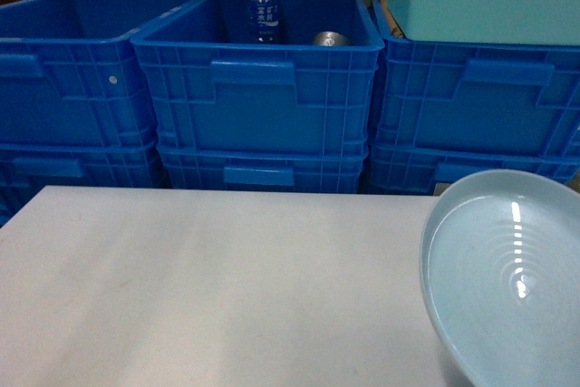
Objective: Place blue tray on left shelf second layer neatly
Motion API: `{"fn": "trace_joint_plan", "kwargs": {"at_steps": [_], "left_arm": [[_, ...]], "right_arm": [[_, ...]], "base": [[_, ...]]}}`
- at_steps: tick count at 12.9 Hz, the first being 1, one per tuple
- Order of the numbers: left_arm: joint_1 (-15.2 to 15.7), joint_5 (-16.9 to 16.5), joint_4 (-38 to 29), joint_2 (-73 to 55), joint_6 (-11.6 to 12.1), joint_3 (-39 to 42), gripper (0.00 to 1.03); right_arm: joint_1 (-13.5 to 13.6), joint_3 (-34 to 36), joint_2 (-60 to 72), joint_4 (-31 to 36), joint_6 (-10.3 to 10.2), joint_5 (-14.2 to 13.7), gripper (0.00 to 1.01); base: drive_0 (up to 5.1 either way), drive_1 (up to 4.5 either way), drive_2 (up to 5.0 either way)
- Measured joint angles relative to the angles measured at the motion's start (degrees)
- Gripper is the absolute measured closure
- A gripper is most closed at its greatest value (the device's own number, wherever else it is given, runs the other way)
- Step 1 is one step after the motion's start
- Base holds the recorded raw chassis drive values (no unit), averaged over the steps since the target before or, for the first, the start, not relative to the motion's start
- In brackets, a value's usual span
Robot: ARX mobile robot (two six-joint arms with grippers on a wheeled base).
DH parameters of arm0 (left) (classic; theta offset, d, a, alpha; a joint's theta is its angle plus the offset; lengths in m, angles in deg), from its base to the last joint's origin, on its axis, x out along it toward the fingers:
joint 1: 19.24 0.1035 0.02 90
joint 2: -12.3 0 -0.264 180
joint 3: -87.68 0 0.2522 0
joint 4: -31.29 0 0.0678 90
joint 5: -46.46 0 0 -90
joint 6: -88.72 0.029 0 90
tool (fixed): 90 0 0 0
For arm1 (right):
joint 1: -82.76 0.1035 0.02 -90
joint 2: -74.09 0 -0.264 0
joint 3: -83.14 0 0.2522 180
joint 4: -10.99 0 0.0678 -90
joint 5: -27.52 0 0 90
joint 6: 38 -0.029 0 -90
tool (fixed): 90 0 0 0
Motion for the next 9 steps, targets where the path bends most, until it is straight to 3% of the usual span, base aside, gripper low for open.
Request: {"fn": "trace_joint_plan", "kwargs": {"at_steps": [1,2,3,4,9], "left_arm": [[0.0,-0.02,0.0,0.0,0.0,0.0,0.05],[0.0,0.0,0.0,0.0,0.0,0.0,0.05],[0.0,-0.02,0.0,0.0,0.0,0.0,0.05],[0.0,0.0,0.0,0.0,0.0,0.0,0.05],[0.0,-0.02,0.0,0.0,0.0,0.0,0.05]], "right_arm": [[1.18,-3.21,-22.86,-16.31,12.0,-6.99,0.99],[-1.18,-10.49,-44.09,-34.99,26.8,-6.82,0.99],[-1.29,-11.3,-49.4,-43.93,28.55,-6.4,0.99],[-3.17,-11.26,-53.46,-52.02,28.74,-4.07,0.99],[-6.01,-10.23,-55.01,-50.31,29.42,-4.04,0.99]], "base": [[0.0,0.0,0.0],[0.0,0.0,0.0],[0.0,0.0,0.0],[0.0,0.0,0.0],[0.0,0.0,0.0]]}}
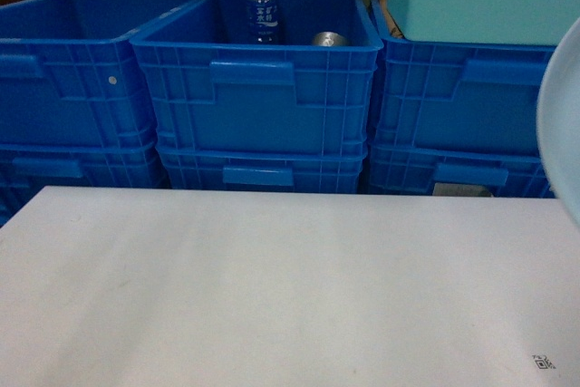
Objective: Place blue tray on left shelf second layer neatly
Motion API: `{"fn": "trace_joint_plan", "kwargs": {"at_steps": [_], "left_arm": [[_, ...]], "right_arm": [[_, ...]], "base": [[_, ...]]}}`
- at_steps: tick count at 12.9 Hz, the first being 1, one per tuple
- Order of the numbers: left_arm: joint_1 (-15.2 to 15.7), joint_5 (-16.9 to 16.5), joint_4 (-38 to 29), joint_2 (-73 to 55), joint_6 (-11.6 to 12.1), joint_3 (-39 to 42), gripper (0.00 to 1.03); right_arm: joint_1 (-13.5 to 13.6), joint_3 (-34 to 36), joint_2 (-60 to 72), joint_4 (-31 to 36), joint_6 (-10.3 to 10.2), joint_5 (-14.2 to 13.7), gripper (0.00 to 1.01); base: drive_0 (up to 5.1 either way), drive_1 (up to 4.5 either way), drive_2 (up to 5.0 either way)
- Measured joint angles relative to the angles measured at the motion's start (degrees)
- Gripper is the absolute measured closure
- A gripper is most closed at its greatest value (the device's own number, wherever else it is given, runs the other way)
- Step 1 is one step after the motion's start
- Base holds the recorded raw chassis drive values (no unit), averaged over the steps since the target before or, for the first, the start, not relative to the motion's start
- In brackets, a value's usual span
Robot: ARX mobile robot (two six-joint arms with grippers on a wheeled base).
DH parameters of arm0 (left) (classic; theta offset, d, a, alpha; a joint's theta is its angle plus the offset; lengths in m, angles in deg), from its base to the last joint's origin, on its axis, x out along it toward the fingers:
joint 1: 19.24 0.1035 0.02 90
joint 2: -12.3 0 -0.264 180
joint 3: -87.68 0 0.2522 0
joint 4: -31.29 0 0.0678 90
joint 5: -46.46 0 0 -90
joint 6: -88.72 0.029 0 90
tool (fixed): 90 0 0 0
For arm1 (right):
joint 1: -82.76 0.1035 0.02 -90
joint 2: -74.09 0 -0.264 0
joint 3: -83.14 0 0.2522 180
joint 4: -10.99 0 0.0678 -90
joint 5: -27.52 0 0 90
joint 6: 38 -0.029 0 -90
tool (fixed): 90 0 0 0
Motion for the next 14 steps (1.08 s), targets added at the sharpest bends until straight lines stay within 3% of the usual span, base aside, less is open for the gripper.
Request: {"fn": "trace_joint_plan", "kwargs": {"at_steps": [3,6,9,12,14], "left_arm": [[0.0,0.0,-0.02,0.0,0.0,0.0,0.05],[0.0,0.02,0.0,0.0,0.0,0.0,0.05],[0.0,0.0,0.0,0.0,0.0,0.0,0.05],[0.0,0.0,-0.02,0.0,0.0,0.0,0.05],[0.0,0.0,0.0,0.0,0.0,0.0,0.05]], "right_arm": [[-2.25,1.75,1.4,1.29,-0.31,-0.59,0.99],[-2.12,2.64,-0.44,-1.31,-0.57,0.39,0.99],[1.49,2.34,-1.4,-3.91,-0.79,-2.86,0.99],[7.48,2.32,-3.34,-4.48,-0.83,-8.94,0.99],[8.7,2.34,-2.78,-4.09,-1.22,-11.1,0.99]], "base": [[0.0,0.0,0.0],[0.0,0.0,0.0],[0.0,0.0,0.0],[0.0,0.0,0.0],[0.0,0.0,0.0]]}}
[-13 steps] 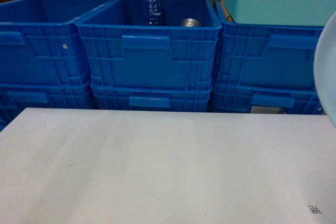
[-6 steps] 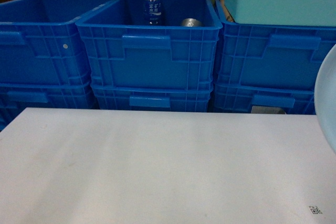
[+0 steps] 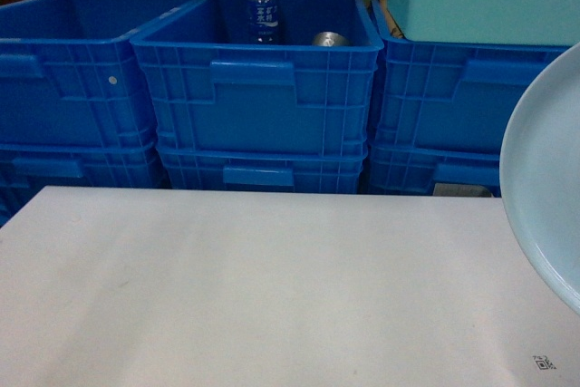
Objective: Place blue tray on left shelf second layer neatly
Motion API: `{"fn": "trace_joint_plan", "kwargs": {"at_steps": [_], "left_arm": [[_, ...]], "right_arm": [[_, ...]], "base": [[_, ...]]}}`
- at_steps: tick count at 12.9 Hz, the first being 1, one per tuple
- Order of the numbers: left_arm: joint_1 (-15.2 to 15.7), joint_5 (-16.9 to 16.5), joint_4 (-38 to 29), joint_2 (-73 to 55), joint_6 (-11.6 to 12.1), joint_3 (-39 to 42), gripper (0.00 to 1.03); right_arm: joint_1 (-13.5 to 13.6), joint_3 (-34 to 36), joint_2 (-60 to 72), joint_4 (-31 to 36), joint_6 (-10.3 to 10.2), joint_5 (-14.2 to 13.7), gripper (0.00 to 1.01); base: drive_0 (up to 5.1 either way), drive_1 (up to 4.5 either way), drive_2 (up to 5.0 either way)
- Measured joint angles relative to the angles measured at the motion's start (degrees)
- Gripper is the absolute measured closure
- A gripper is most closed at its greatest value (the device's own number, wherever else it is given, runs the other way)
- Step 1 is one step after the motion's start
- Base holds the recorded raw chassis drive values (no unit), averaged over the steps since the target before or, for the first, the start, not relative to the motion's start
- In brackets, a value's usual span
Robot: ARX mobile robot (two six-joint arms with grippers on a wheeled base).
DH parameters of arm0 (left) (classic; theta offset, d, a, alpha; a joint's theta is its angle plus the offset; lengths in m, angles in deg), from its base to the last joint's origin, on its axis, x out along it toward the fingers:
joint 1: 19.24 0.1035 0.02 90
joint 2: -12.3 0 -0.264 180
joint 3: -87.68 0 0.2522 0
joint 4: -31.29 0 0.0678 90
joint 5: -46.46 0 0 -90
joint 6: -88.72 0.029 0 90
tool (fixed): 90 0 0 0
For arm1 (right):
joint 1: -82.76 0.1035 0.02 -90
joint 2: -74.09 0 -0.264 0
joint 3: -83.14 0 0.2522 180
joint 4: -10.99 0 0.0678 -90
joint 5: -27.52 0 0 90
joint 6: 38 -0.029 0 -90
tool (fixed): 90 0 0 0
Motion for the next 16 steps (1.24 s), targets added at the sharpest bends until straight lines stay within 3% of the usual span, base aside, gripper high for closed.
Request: {"fn": "trace_joint_plan", "kwargs": {"at_steps": [1,5,13,16], "left_arm": [[0.0,0.02,0.0,0.0,0.0,0.0,0.05],[0.0,0.0,-0.02,0.0,0.0,0.0,0.05],[0.0,0.02,0.0,0.0,0.0,0.0,0.05],[-0.04,0.15,0.04,0.0,0.0,0.0,0.05]], "right_arm": [[1.14,0.0,0.85,1.22,-0.22,-1.49,0.99],[2.62,0.42,0.11,3.78,-0.55,-0.74,0.99],[2.99,0.44,-0.81,3.98,-0.63,-0.09,0.99],[2.99,0.48,-0.76,3.98,-0.63,-0.11,0.99]], "base": [[0.0,0.0,0.0],[0.0,0.0,0.0],[-0.1,-0.08,-0.1],[1.3,-4.34,-2.6]]}}
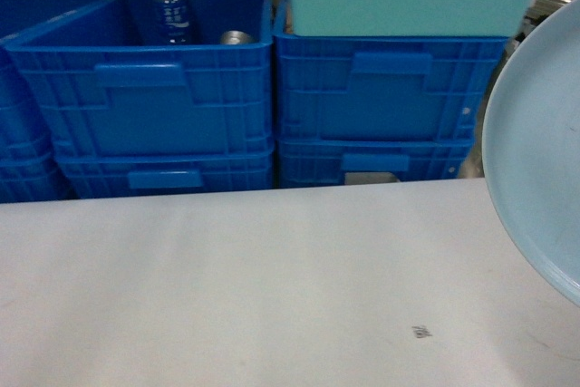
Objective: Place blue tray on left shelf second layer neatly
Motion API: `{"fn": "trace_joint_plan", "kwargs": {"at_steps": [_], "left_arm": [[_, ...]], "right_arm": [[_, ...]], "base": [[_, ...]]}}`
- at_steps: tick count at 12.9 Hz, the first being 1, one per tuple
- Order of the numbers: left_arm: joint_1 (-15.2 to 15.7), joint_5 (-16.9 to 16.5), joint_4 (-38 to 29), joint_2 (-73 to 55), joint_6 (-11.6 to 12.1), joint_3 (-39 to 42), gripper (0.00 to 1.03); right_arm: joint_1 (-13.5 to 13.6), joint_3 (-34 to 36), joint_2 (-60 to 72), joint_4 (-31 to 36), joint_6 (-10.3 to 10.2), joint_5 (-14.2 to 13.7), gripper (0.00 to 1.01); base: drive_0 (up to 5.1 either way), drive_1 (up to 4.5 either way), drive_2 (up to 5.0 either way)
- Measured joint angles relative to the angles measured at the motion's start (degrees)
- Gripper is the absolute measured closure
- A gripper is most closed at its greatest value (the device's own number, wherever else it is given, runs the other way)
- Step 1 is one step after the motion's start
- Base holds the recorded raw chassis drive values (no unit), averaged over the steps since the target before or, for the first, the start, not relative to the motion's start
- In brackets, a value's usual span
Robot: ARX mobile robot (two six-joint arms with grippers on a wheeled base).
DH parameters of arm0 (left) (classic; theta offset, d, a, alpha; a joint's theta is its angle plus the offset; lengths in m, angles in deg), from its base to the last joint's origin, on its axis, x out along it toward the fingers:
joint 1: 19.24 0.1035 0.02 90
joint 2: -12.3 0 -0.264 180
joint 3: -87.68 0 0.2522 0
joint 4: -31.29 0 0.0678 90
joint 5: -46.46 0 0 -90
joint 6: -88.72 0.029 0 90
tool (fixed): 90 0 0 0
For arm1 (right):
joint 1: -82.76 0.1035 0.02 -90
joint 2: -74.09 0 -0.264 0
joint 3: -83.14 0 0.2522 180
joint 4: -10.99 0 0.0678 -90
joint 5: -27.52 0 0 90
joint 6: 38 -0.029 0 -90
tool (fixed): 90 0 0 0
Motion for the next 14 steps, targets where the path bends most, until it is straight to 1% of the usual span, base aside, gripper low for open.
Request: {"fn": "trace_joint_plan", "kwargs": {"at_steps": [9,11,12,14], "left_arm": [[-0.02,-0.15,-0.04,0.0,0.0,0.0,0.05],[0.04,-0.22,0.2,0.0,0.0,0.0,0.05],[0.04,-0.39,-0.22,0.0,0.0,0.0,0.05],[0.0,0.09,-0.02,0.0,0.0,0.0,0.05]], "right_arm": [[0.0,0.04,0.0,-0.02,0.0,0.0,0.99],[0.0,0.04,0.0,0.11,0.0,-0.02,0.99],[-0.17,0.07,-0.04,-0.04,0.0,-0.57,0.99],[0.02,0.07,0.0,0.07,0.0,0.04,0.99]], "base": [[3.0,-5.56,-2.3],[-1.7,-1.74,-1.7],[-1.3,-1.29,-1.3],[2.9,-3.5,-4.4]]}}
